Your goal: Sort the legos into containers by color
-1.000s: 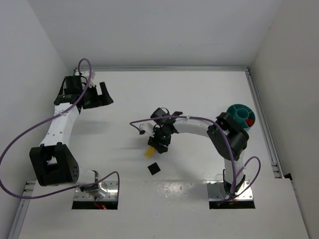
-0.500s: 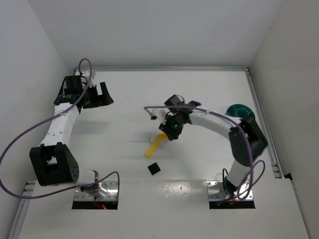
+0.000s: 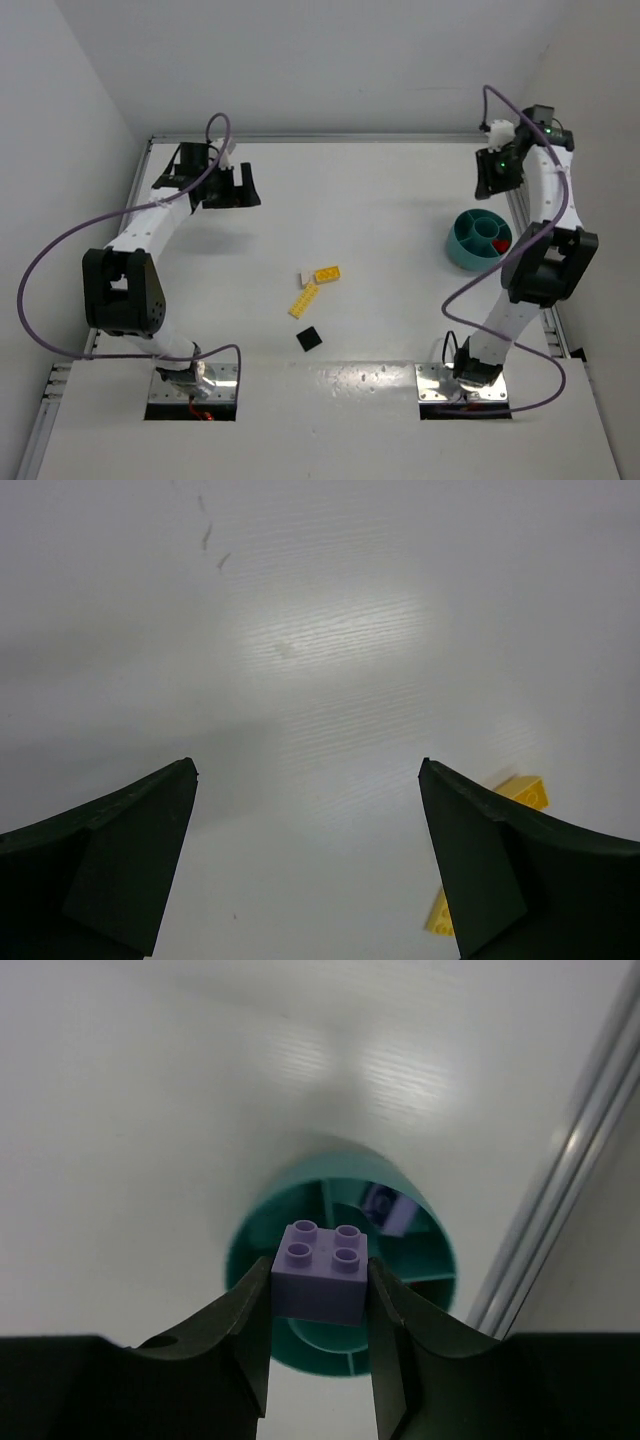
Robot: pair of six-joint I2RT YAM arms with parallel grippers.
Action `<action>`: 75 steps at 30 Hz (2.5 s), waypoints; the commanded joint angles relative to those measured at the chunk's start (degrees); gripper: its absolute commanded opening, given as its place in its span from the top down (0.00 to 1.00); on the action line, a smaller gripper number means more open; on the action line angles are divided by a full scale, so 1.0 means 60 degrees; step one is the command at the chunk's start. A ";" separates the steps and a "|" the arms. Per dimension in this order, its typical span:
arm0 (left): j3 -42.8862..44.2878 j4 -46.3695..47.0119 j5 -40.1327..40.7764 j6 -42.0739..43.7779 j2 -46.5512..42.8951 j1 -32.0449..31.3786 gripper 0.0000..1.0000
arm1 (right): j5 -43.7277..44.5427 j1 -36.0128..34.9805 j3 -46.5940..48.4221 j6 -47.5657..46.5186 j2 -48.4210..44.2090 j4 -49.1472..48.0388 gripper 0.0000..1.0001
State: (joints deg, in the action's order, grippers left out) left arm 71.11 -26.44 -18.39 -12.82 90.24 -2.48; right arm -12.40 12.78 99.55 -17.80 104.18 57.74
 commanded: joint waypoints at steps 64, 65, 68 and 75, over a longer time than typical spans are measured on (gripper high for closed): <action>0.0482 0.0817 0.0795 -0.0471 0.0283 -0.0627 0.00 | -0.0260 0.1650 0.1409 0.0960 0.1709 0.1743 0.47; 0.0482 0.0817 0.0795 -0.0471 0.0283 -0.0627 0.00 | -0.0653 0.1650 0.1919 0.0830 0.1622 0.1832 0.47; 0.0482 0.0817 0.0795 -0.0471 0.0195 -0.0627 0.00 | -0.2274 0.1562 0.3134 0.0071 0.1518 0.2344 0.47; 0.0395 0.0817 0.0795 -0.0280 -0.0068 -0.0714 0.00 | -0.3647 -0.1713 0.1666 -0.2916 -0.0574 0.2288 0.48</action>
State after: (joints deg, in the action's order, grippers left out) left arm 73.01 -23.05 -13.78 -15.25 93.67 -6.42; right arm -27.07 14.41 114.61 -23.68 108.22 68.90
